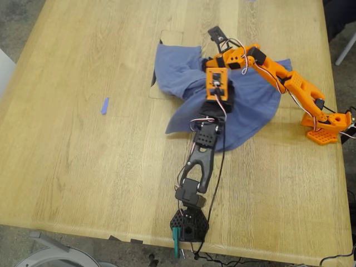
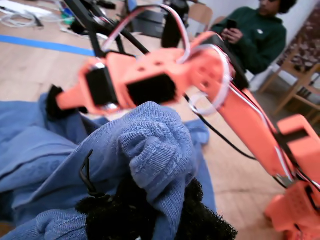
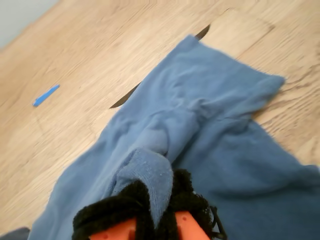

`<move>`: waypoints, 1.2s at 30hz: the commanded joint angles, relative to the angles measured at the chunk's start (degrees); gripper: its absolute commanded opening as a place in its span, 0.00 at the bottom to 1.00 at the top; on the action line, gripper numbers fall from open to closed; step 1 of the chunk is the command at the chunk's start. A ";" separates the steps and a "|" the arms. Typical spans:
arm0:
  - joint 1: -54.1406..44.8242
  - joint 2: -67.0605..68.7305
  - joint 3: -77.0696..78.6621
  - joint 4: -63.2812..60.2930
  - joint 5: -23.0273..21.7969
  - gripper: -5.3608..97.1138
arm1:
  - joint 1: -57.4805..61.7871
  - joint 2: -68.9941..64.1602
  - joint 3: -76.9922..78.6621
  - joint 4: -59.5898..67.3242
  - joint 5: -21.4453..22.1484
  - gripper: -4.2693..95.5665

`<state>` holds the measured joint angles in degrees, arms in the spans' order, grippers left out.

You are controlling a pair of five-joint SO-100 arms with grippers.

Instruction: Fold a T-shirt

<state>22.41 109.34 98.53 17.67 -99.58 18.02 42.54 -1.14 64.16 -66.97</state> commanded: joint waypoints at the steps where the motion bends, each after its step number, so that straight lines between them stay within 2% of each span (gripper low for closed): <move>1: 4.13 6.24 -0.88 -3.96 0.18 0.05 | 2.72 1.85 -3.78 -0.97 -0.35 0.04; 8: 7.91 -0.79 1.58 -10.72 -0.53 0.05 | 7.38 -2.64 -6.94 -0.62 -0.70 0.04; 17: 13.01 -18.11 0.18 -23.47 -1.67 0.05 | 12.66 -7.21 -6.94 -2.64 -0.70 0.04; 36: 15.73 -41.92 -2.20 -26.37 -1.93 0.06 | 14.50 -11.43 -6.94 -4.92 -0.26 0.04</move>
<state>34.63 66.53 100.37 -8.09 -100.81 30.76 29.97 -4.75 60.73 -67.59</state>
